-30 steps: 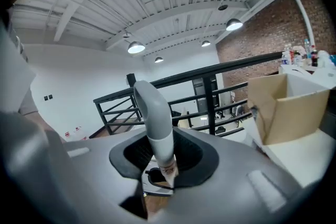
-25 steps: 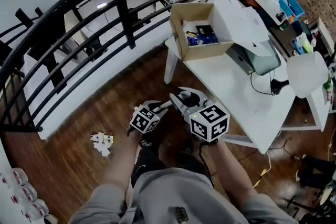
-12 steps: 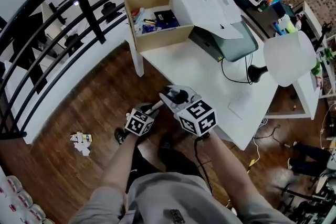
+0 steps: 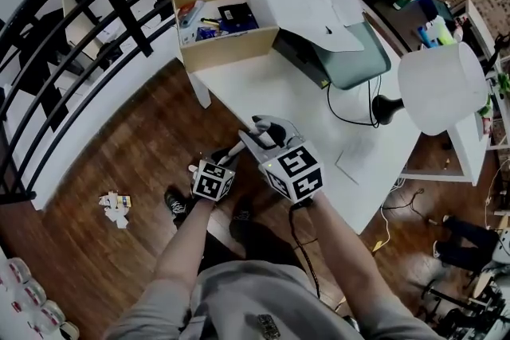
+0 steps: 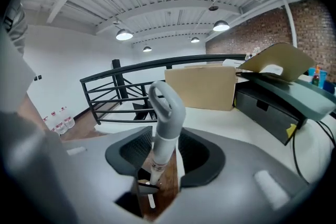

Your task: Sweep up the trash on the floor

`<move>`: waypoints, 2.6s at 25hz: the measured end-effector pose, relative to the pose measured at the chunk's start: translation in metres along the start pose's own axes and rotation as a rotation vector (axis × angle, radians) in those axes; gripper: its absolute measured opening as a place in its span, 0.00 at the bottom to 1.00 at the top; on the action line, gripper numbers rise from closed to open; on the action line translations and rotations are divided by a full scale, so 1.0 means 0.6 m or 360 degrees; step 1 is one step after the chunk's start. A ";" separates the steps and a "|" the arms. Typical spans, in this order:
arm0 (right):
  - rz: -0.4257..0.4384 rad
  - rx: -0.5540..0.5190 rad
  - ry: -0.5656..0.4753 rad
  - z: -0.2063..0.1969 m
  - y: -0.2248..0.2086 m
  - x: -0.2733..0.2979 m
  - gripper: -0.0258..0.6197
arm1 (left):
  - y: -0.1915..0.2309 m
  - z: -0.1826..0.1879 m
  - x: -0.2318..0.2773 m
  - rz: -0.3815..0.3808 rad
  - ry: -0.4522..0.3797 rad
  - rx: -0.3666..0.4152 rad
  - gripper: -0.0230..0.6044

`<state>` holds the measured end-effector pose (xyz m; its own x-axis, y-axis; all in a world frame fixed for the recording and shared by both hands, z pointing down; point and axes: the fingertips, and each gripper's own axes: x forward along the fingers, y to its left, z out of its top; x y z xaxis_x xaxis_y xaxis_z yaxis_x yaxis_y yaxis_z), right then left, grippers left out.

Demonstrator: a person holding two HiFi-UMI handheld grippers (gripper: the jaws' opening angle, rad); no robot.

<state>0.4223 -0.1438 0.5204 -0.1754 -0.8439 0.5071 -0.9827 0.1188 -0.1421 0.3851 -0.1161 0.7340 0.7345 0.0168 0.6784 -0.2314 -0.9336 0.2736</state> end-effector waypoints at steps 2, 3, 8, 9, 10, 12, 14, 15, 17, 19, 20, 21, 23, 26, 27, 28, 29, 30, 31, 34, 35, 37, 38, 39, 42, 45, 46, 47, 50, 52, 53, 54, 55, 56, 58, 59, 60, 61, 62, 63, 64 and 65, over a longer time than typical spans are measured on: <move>-0.0017 0.0031 -0.0023 -0.003 -0.014 -0.009 0.31 | 0.004 0.007 0.011 0.0016 0.0005 -0.0003 0.24; -0.0023 0.0052 -0.0032 -0.005 -0.021 -0.014 0.31 | 0.005 0.010 0.016 0.0021 0.0008 -0.0001 0.24; -0.0065 0.0154 -0.0075 -0.011 -0.049 -0.046 0.31 | 0.012 0.016 0.027 0.0056 0.0009 -0.0035 0.24; -0.0077 0.0175 -0.0085 -0.013 -0.054 -0.055 0.31 | 0.012 0.017 0.028 0.0060 0.0002 -0.0049 0.24; -0.0085 0.0196 -0.0094 -0.015 -0.058 -0.063 0.31 | 0.011 0.017 0.028 0.0060 -0.0005 -0.0067 0.24; -0.0089 0.0225 -0.0103 -0.022 -0.061 -0.078 0.31 | 0.006 0.015 0.030 0.0047 -0.0013 -0.0102 0.25; -0.0081 0.0231 -0.0098 -0.031 -0.057 -0.089 0.30 | -0.004 0.010 0.031 0.0020 -0.0005 -0.0119 0.26; -0.0075 0.0230 -0.0095 -0.035 -0.055 -0.092 0.30 | -0.008 0.009 0.030 0.0013 -0.0001 -0.0121 0.30; -0.0062 0.0234 -0.0094 -0.039 -0.052 -0.097 0.29 | -0.011 0.011 0.020 0.0021 -0.0002 -0.0115 0.32; -0.0071 0.0247 -0.0087 -0.042 -0.055 -0.104 0.28 | -0.019 0.017 0.003 0.0031 -0.0012 -0.0108 0.33; -0.0086 0.0254 -0.0081 -0.043 -0.056 -0.110 0.28 | -0.025 0.021 -0.009 0.0033 -0.0023 -0.0107 0.33; -0.0102 0.0263 -0.0079 -0.043 -0.055 -0.116 0.27 | -0.029 0.024 -0.025 0.0039 -0.0040 -0.0110 0.33; -0.0119 0.0286 -0.0096 -0.034 -0.042 -0.124 0.20 | -0.027 0.030 -0.070 0.0079 -0.0096 -0.0122 0.33; -0.0067 0.0271 -0.0138 -0.003 0.008 -0.120 0.04 | -0.005 0.045 -0.161 0.0164 -0.0234 -0.0154 0.20; -0.0028 0.0254 -0.0151 0.008 0.030 -0.114 0.04 | 0.002 0.052 -0.196 0.0184 -0.0297 -0.0171 0.10; 0.0015 0.0235 -0.0164 0.020 0.054 -0.107 0.04 | 0.007 0.060 -0.232 0.0196 -0.0367 -0.0189 0.04; 0.0063 0.0212 -0.0174 0.031 0.081 -0.097 0.04 | 0.012 0.066 -0.271 0.0209 -0.0437 -0.0201 0.04; 0.0117 0.0178 -0.0180 0.042 0.112 -0.085 0.04 | 0.018 0.070 -0.312 0.0231 -0.0504 -0.0201 0.04; 0.0177 0.0130 -0.0184 0.053 0.148 -0.071 0.04 | 0.025 0.070 -0.356 0.0264 -0.0564 -0.0194 0.04; 0.0366 -0.0046 -0.0207 0.087 0.277 -0.029 0.04 | 0.047 0.059 -0.490 0.0378 -0.0712 -0.0177 0.04; 0.0426 -0.0082 -0.0219 0.099 0.323 -0.017 0.04 | 0.054 0.054 -0.534 0.0416 -0.0751 -0.0176 0.04; 0.0550 -0.0132 -0.0240 0.124 0.421 0.005 0.04 | 0.069 0.036 -0.626 0.0505 -0.0822 -0.0183 0.04; 0.0612 -0.0162 -0.0243 0.134 0.471 0.015 0.04 | 0.076 0.022 -0.672 0.0556 -0.0855 -0.0199 0.04; 0.0669 -0.0194 -0.0241 0.141 0.518 0.024 0.04 | 0.082 0.005 -0.715 0.0606 -0.0890 -0.0226 0.04; 0.0816 -0.0272 -0.0229 0.150 0.646 0.046 0.04 | 0.101 -0.060 -0.831 0.0736 -0.0993 -0.0332 0.04; 0.0929 -0.0329 -0.0228 0.154 0.765 0.068 0.04 | 0.121 -0.124 -0.938 0.0845 -0.1066 -0.0394 0.04; 0.0961 -0.0343 -0.0229 0.155 0.799 0.073 0.04 | 0.125 -0.141 -0.969 0.0878 -0.1085 -0.0404 0.04; 0.0992 -0.0356 -0.0230 0.156 0.830 0.077 0.04 | 0.127 -0.156 -0.998 0.0910 -0.1101 -0.0409 0.04; 0.1080 -0.0404 -0.0248 0.166 0.909 0.083 0.04 | 0.133 -0.186 -1.077 0.1010 -0.1139 -0.0409 0.04; 0.1130 -0.0438 -0.0267 0.177 0.952 0.082 0.04 | 0.134 -0.198 -1.118 0.1057 -0.1163 -0.0414 0.04; 0.1156 -0.0450 -0.0276 0.181 0.971 0.080 0.04 | 0.135 -0.202 -1.135 0.1075 -0.1173 -0.0417 0.04; 0.1182 -0.0459 -0.0284 0.185 0.987 0.078 0.04 | 0.135 -0.206 -1.149 0.1094 -0.1180 -0.0418 0.04; 0.1208 -0.0466 -0.0288 0.188 1.001 0.077 0.04 | 0.136 -0.210 -1.161 0.1116 -0.1187 -0.0421 0.04; 0.1232 -0.0472 -0.0287 0.190 1.013 0.077 0.04 | 0.137 -0.213 -1.171 0.1139 -0.1197 -0.0430 0.04; 0.1273 -0.0488 -0.0272 0.191 1.033 0.079 0.04 | 0.137 -0.218 -1.185 0.1174 -0.1223 -0.0460 0.04; 0.1287 -0.0499 -0.0264 0.191 1.042 0.081 0.04 | 0.136 -0.221 -1.189 0.1185 -0.1230 -0.0472 0.04; 0.1299 -0.0508 -0.0259 0.192 1.049 0.082 0.04 | 0.135 -0.224 -1.191 0.1196 -0.1230 -0.0479 0.04; 0.1312 -0.0517 -0.0261 0.194 1.055 0.082 0.04 | 0.136 -0.228 -1.192 0.1208 -0.1224 -0.0483 0.04; 0.1326 -0.0526 -0.0267 0.196 1.060 0.081 0.04 | 0.138 -0.232 -1.192 0.1221 -0.1217 -0.0489 0.04; 0.1338 -0.0536 -0.0271 0.197 1.064 0.080 0.04 | 0.141 -0.237 -1.193 0.1235 -0.1215 -0.0499 0.04; 0.1345 -0.0546 -0.0270 0.196 1.065 0.080 0.04 | 0.143 -0.241 -1.193 0.1245 -0.1218 -0.0509 0.04; 0.1346 -0.0550 -0.0265 0.194 1.065 0.081 0.04 | 0.143 -0.243 -1.193 0.1250 -0.1225 -0.0517 0.04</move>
<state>-0.2069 -0.1698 0.3551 -0.8573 -0.4666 0.2178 -0.4997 0.8558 -0.1338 -0.2533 -0.1560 0.3710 0.4841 -0.8576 0.1737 -0.8702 -0.4511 0.1983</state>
